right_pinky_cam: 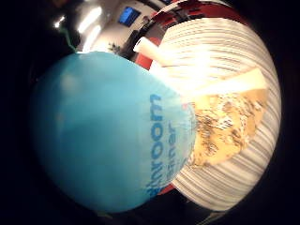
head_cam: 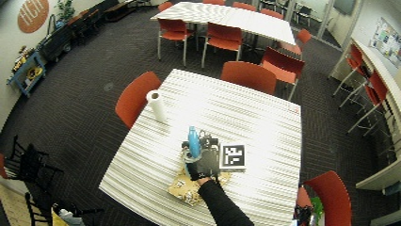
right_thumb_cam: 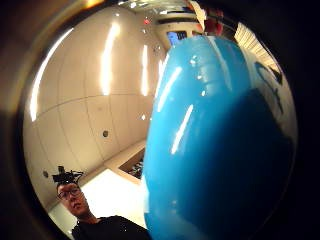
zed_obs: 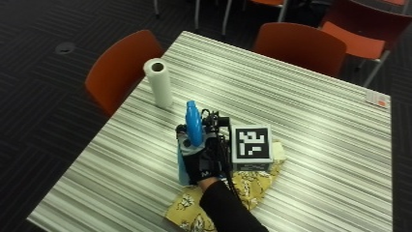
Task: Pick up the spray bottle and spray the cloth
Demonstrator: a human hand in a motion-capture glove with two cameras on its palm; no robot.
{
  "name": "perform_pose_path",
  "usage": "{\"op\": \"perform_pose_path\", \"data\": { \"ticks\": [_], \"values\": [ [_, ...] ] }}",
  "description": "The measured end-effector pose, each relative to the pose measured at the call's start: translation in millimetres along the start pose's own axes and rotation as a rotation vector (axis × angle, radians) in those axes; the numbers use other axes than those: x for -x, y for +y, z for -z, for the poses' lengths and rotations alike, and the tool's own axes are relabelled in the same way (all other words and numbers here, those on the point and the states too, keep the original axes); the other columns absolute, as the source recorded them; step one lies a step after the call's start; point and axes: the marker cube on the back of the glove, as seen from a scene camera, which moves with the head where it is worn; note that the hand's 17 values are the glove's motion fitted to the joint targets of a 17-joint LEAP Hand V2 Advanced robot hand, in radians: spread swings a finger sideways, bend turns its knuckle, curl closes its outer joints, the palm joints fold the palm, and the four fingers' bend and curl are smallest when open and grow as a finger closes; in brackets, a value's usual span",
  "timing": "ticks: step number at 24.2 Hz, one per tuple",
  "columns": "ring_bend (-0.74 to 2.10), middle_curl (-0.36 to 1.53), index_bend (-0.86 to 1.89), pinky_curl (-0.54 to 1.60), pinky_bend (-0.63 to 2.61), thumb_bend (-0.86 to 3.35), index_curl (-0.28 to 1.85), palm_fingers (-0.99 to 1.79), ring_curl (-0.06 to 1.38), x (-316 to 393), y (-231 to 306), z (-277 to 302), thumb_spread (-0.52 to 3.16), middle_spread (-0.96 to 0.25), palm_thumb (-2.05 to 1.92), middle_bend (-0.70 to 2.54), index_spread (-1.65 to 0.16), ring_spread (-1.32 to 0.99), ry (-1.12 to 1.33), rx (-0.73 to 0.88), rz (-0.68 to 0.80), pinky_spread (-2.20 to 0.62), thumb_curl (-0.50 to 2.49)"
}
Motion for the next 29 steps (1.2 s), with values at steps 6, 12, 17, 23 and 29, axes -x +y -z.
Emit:
{"op": "perform_pose_path", "data": {
  "ticks": [6, 12, 17, 23, 29],
  "values": [
    [0.35, 0.57, 0.56, 0.24, 0.12, -0.02, 0.62, 0.95, 0.51, 13, -27, -20, 0.62, -0.03, 1.16, 0.36, -0.12, -0.16, 0.014, 0.002, 0.045, 0.03, 0.78],
    [0.35, 0.57, 0.55, 0.24, 0.12, -0.02, 0.62, 0.96, 0.51, -5, -27, -22, 0.62, -0.03, 1.16, 0.36, -0.12, -0.16, 0.028, -0.002, 0.041, 0.03, 0.78],
    [0.35, 0.57, 0.55, 0.23, 0.11, -0.02, 0.62, 0.96, 0.51, -52, 5, -23, 0.62, -0.03, 1.16, 0.36, -0.12, -0.16, 0.038, 0.005, -0.023, 0.03, 0.78],
    [0.35, 0.58, 0.55, 0.23, 0.10, -0.02, 0.63, 0.95, 0.52, -98, 30, -12, 0.62, -0.03, 1.17, 0.37, -0.12, -0.16, 0.096, -0.011, -0.077, 0.03, 0.78],
    [0.34, 0.59, 0.54, 0.22, 0.10, -0.01, 0.63, 0.94, 0.52, -119, 44, -1, 0.62, -0.02, 1.18, 0.39, -0.12, -0.16, 0.134, -0.039, -0.085, 0.03, 0.78]
  ]
}}
